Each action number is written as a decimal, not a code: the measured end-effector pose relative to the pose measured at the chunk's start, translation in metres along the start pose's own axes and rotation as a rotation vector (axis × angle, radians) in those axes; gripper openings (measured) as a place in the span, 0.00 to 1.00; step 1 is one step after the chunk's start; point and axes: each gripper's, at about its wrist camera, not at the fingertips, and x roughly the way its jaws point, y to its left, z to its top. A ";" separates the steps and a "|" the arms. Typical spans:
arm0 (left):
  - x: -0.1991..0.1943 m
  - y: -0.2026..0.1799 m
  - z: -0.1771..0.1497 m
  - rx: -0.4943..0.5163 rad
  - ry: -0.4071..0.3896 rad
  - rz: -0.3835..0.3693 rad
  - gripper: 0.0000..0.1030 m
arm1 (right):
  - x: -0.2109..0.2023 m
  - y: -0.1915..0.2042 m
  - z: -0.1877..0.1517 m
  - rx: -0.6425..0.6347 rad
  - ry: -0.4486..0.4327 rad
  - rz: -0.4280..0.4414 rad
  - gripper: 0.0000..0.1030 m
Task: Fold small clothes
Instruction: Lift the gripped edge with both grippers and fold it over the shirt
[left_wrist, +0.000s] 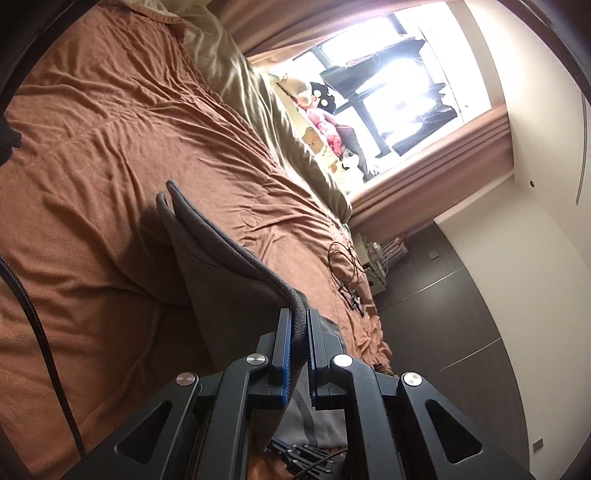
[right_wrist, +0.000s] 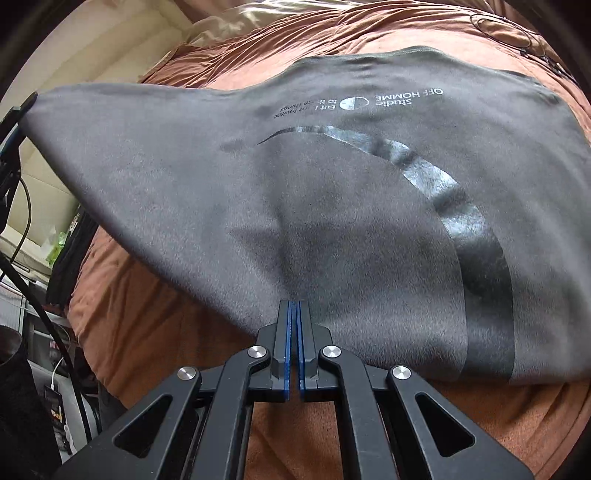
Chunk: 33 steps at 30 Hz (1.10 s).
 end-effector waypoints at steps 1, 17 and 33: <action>0.003 -0.004 0.001 0.008 0.002 -0.004 0.06 | -0.003 -0.001 -0.002 -0.002 0.001 0.002 0.00; 0.033 -0.063 0.006 0.093 0.049 -0.071 0.06 | -0.011 -0.015 -0.009 0.053 -0.042 0.039 0.00; 0.082 -0.130 -0.018 0.192 0.157 -0.136 0.06 | -0.089 -0.071 -0.024 0.150 -0.155 0.078 0.00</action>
